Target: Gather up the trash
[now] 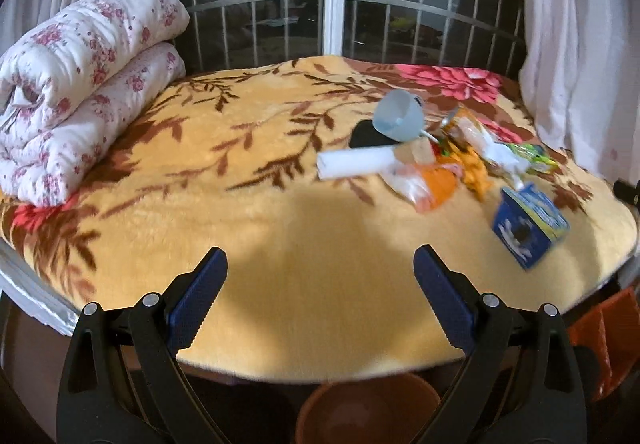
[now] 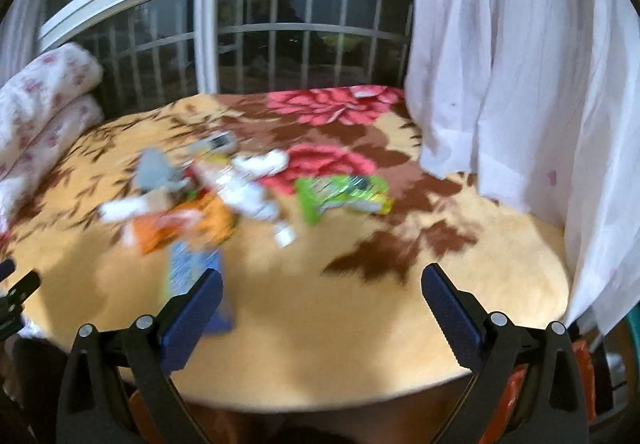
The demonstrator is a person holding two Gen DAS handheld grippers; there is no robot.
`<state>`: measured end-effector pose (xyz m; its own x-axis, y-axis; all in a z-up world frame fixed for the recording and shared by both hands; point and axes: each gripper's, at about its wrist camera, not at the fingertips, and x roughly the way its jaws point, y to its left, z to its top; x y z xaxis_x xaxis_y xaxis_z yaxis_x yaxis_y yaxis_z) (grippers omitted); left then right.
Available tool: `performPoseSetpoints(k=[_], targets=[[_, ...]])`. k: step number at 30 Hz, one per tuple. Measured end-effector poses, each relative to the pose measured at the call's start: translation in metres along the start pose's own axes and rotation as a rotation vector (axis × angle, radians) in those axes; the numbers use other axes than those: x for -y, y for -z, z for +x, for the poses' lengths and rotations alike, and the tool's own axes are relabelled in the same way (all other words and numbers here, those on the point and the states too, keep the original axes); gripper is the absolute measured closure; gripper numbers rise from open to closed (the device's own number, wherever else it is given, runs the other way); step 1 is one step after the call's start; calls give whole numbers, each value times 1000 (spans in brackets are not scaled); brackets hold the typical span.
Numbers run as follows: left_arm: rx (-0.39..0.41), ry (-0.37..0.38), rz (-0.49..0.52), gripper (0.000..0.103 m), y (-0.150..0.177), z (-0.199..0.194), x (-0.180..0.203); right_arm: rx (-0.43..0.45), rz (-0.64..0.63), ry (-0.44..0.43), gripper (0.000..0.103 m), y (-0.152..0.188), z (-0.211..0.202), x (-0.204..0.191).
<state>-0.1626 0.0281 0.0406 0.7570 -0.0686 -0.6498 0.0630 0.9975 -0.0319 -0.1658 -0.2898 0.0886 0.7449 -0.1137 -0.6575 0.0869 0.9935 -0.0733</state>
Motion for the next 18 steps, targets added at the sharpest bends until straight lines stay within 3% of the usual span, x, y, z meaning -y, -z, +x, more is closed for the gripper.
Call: performPoseSetpoints(k=[7, 18], targets=[[-23, 18, -9, 11, 37, -16, -12, -18, -11, -27, 5, 69, -20, -47], [-49, 21, -27, 11, 67, -6, -20, 6, -60, -18, 5, 86, -23, -83]])
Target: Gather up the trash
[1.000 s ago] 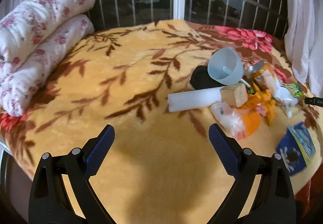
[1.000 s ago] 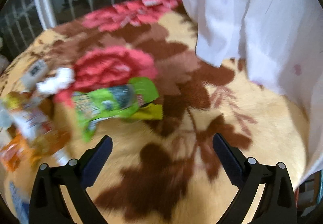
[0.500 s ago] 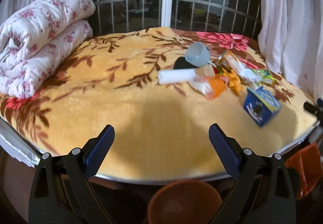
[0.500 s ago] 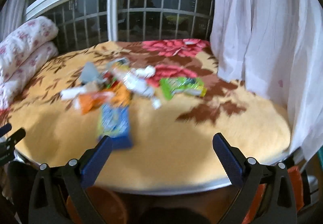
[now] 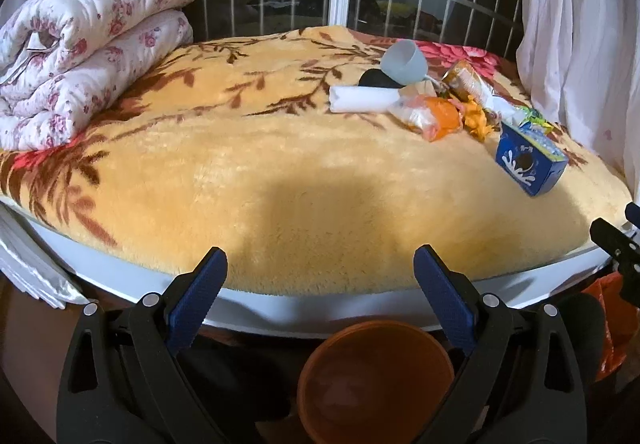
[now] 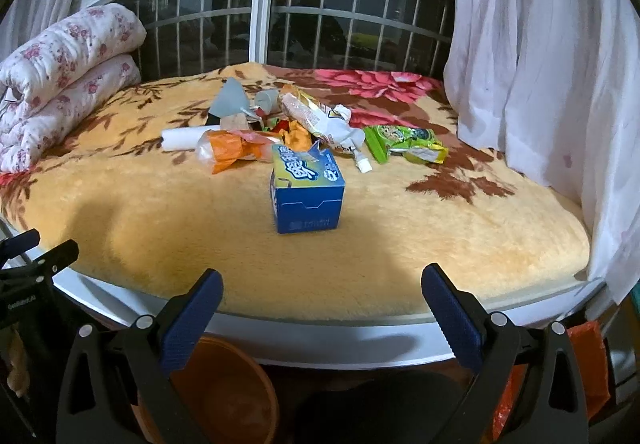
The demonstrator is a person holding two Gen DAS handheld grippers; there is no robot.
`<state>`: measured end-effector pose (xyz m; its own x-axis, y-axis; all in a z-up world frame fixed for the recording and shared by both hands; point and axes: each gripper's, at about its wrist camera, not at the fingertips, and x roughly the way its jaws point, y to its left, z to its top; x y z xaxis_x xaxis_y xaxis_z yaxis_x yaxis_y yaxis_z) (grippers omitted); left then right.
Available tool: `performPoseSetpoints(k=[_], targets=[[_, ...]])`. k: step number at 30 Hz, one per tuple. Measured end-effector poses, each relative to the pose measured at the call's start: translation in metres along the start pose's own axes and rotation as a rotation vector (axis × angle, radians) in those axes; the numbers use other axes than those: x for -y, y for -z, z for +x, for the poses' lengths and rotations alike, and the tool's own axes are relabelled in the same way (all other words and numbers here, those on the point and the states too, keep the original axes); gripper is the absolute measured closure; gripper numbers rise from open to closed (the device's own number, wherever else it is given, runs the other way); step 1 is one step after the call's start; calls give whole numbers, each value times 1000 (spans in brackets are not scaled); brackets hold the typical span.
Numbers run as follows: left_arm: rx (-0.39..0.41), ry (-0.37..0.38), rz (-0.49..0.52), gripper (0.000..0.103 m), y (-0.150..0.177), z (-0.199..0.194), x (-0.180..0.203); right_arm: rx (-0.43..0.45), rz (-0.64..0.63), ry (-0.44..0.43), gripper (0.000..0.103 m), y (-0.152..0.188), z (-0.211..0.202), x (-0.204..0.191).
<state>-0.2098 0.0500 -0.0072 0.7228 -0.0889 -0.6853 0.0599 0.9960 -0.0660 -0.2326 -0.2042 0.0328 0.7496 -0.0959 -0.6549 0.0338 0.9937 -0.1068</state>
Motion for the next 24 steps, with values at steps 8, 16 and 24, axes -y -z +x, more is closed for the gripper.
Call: performPoseSetpoints(k=[8, 16, 24], targets=[[-16, 8, 6, 11, 0, 3, 0, 3, 43, 26, 5, -3, 8, 10], [-20, 1, 6, 11, -1, 6, 7, -2, 39, 53, 5, -9, 15, 12], [-16, -9, -18, 11, -2, 6, 4, -7, 48, 44, 5, -11, 19, 12]])
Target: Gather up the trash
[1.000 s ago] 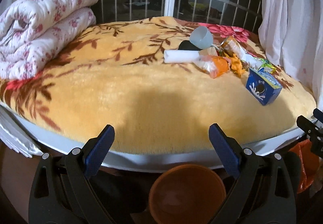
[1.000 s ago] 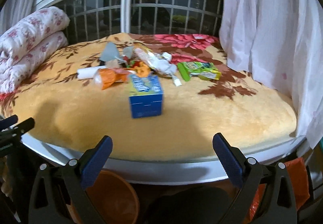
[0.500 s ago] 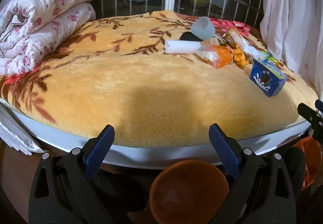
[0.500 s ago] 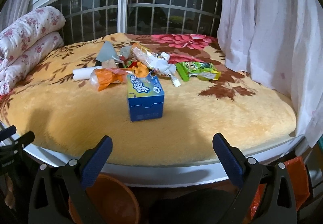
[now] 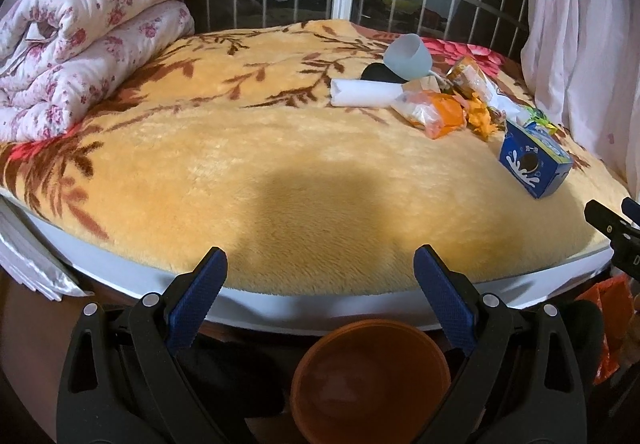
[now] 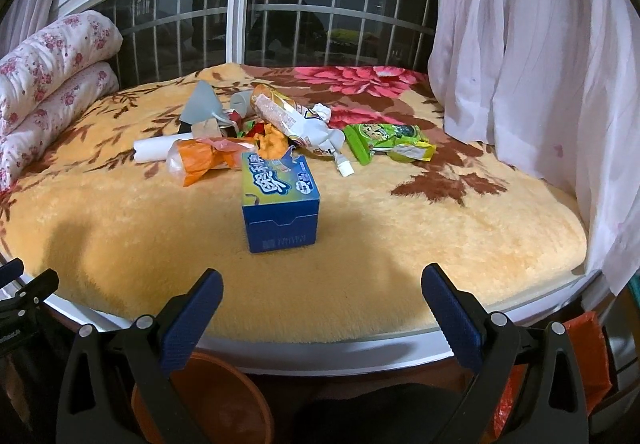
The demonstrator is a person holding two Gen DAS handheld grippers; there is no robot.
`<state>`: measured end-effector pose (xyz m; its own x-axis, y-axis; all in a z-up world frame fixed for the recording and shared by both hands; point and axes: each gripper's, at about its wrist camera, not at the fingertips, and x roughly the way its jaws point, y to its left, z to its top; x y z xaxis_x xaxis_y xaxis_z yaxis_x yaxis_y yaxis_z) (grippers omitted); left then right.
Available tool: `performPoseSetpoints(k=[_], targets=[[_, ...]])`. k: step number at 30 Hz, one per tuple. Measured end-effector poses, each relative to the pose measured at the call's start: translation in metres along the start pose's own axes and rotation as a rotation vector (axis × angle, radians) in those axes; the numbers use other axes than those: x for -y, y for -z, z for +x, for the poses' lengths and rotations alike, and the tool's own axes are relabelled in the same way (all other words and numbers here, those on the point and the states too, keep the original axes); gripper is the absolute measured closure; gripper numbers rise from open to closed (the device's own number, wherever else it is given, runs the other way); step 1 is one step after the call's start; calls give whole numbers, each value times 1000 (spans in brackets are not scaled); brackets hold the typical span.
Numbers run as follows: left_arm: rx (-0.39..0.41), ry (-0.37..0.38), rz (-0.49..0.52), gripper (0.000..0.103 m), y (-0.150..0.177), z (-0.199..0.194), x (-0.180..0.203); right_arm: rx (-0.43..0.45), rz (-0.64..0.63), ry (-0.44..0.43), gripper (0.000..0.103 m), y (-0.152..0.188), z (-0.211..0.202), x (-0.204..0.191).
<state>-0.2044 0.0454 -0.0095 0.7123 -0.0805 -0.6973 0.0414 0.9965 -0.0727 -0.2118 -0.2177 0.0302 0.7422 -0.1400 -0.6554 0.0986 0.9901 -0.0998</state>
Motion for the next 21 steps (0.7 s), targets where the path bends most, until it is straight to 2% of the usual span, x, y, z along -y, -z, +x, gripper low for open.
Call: performPoseSetpoints(k=[13, 21], targets=[[10, -22, 19, 11, 1, 1, 5, -6, 6, -9, 5, -16, 16, -2], [10, -35, 53, 11, 2, 8, 9, -20, -10, -70, 5, -34, 66, -5]])
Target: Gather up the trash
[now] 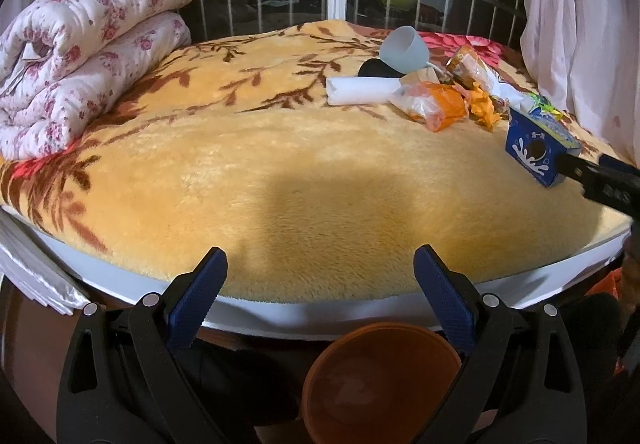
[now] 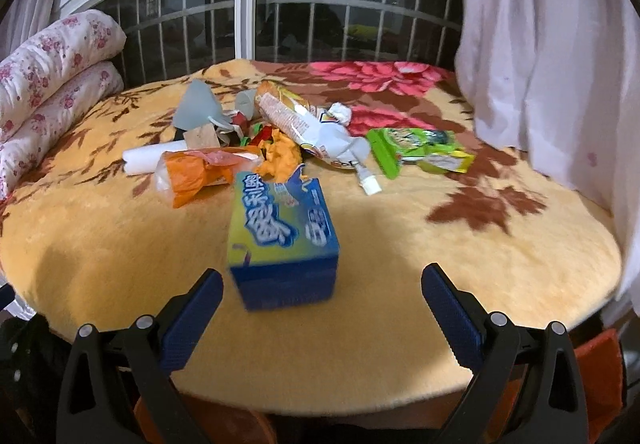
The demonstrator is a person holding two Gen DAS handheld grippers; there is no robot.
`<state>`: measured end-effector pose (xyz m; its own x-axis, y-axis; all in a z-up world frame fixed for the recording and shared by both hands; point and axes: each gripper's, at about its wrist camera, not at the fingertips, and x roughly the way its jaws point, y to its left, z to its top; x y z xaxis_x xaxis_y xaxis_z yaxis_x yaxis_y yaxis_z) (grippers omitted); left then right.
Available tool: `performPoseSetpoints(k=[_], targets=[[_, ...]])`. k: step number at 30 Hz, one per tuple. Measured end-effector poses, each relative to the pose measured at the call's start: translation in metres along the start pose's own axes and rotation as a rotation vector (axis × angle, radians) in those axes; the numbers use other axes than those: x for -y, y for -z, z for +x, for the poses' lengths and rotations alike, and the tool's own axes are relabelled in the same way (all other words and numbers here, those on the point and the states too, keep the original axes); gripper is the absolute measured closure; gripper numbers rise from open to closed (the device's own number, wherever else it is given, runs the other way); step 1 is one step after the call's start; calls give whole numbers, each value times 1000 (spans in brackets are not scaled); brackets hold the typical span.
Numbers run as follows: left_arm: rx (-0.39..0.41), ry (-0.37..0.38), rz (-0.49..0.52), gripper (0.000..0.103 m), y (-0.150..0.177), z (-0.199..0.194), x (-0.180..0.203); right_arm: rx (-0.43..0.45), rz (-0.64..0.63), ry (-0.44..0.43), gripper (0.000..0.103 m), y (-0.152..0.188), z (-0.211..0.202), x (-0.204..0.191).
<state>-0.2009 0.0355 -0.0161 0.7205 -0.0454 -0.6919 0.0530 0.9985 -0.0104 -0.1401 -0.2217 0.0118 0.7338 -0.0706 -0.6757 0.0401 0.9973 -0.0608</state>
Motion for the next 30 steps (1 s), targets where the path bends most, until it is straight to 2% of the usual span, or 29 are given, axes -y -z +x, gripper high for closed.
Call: performPoseSetpoints(k=[7, 8, 10, 17, 22, 24, 27, 30], targets=[[-7, 9, -1, 11, -2, 7, -1, -37, 20, -41, 5, -13, 40, -6], [-9, 10, -1, 11, -3, 9, -2, -40, 33, -55, 8, -13, 44, -7], [-12, 9, 0, 11, -4, 10, -2, -55, 67, -85, 49, -11, 49, -5], [6, 53, 18, 11, -19, 14, 8, -37, 83, -97, 50, -7, 44, -1], [36, 159, 67, 11, -51, 23, 32, 13, 82, -87, 50, -1, 26, 9], [46, 189, 114, 11, -67, 32, 45, 39, 98, -78, 50, 3, 18, 16], [71, 208, 236, 11, -91, 51, 74, 59, 129, -72, 50, 11, 8, 30], [41, 244, 330, 11, -111, 77, 92, 58, 157, -61, 50, 20, 4, 44]])
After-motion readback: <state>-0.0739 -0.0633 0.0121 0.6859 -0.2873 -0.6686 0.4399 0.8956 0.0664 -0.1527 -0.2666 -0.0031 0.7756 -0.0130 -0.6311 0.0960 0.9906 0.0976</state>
